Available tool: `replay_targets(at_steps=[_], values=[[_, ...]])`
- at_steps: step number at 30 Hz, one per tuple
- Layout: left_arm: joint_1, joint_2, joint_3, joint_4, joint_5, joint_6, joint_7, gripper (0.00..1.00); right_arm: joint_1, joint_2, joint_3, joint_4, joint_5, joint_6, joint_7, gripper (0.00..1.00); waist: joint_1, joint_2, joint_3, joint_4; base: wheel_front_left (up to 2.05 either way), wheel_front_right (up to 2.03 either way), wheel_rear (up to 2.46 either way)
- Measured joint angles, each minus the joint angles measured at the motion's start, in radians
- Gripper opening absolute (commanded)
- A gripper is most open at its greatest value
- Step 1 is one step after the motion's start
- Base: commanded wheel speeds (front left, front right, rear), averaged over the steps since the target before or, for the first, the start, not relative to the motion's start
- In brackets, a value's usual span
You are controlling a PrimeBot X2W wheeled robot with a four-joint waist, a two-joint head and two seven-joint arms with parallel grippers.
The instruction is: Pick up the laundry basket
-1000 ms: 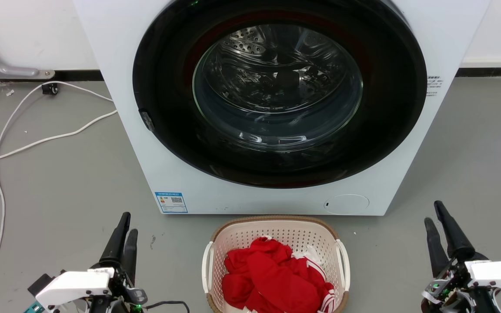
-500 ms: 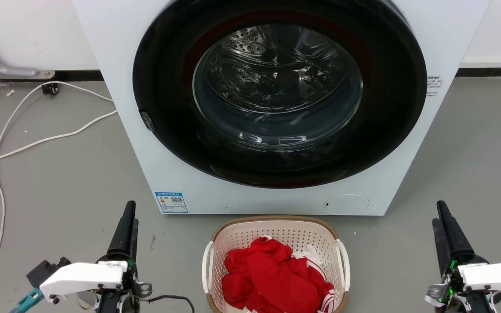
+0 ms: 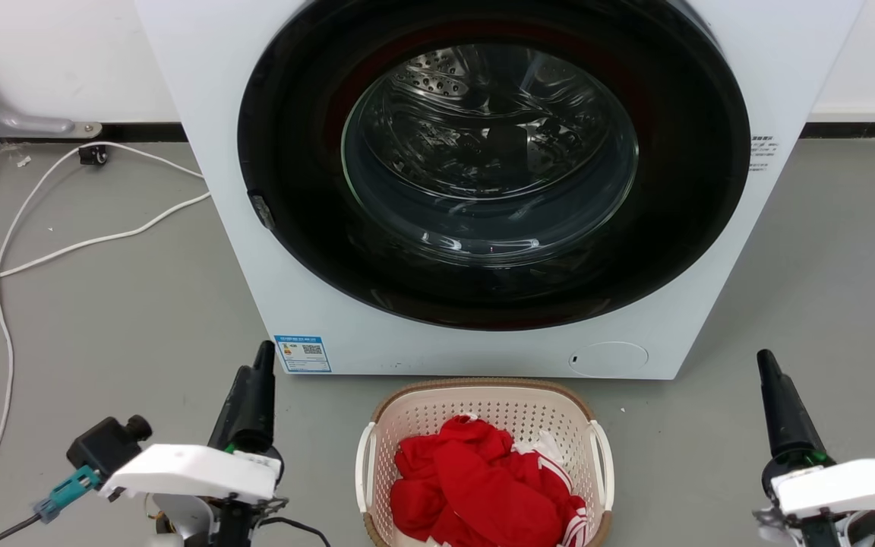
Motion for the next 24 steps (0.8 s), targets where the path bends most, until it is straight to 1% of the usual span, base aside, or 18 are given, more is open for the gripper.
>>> replay_targets(at_steps=[10, 24], values=[[0.000, 0.003, -0.035, -0.008, 0.163, 0.018, -0.034, 1.00, 0.033, 0.001, 0.014, -0.048, -0.180, 0.000, -0.001, 1.00, 0.0000, 0.0000, -0.002, 0.005, 0.00, 0.00, 0.00], [0.000, 0.018, -0.074, -0.019, 0.351, 0.029, -0.078, 1.00, 0.057, 0.001, 0.017, -0.118, -0.379, 0.000, 0.010, 1.00, 0.0000, 0.0000, -0.003, 0.010, 0.00, 0.00, 0.00]])
